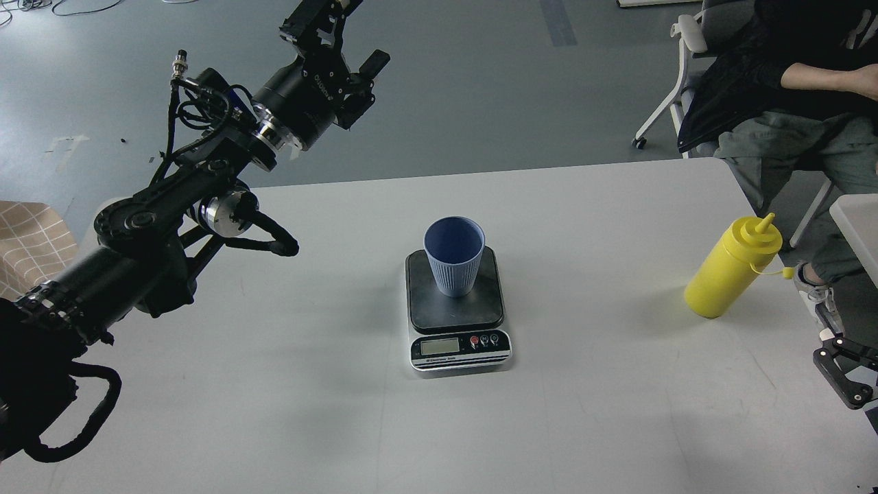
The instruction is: Pour seasoning into cup on scale with both arms
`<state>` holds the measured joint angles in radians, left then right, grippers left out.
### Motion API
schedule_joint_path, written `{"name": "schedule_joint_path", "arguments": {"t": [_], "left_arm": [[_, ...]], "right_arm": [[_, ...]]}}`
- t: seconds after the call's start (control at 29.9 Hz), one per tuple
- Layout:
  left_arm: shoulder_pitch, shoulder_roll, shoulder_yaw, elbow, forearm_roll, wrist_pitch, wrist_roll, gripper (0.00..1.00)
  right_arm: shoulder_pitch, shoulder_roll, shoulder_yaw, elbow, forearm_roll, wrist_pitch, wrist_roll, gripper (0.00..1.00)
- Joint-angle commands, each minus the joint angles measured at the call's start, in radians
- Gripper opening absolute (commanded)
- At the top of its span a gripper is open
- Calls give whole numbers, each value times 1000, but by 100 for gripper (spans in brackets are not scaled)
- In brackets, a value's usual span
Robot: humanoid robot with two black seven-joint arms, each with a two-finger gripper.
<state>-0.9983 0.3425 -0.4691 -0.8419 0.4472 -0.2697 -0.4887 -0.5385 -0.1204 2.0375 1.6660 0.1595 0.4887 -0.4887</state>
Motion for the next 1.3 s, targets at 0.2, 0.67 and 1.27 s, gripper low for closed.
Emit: {"name": "schedule_joint_path", "arguments": {"t": [0.2, 0.67, 1.27], "left_arm": [[0, 6, 0, -5, -1, 0, 0, 98], [-52, 7, -16, 1, -16, -3, 0, 98], [-132, 26, -46, 32, -84, -57, 0, 98]], "right_arm": [[35, -30, 73, 44, 5, 0, 0, 99], [739, -300, 18, -172, -245, 0, 0, 98], [1281, 33, -348, -491, -629, 0, 0, 98]]}}
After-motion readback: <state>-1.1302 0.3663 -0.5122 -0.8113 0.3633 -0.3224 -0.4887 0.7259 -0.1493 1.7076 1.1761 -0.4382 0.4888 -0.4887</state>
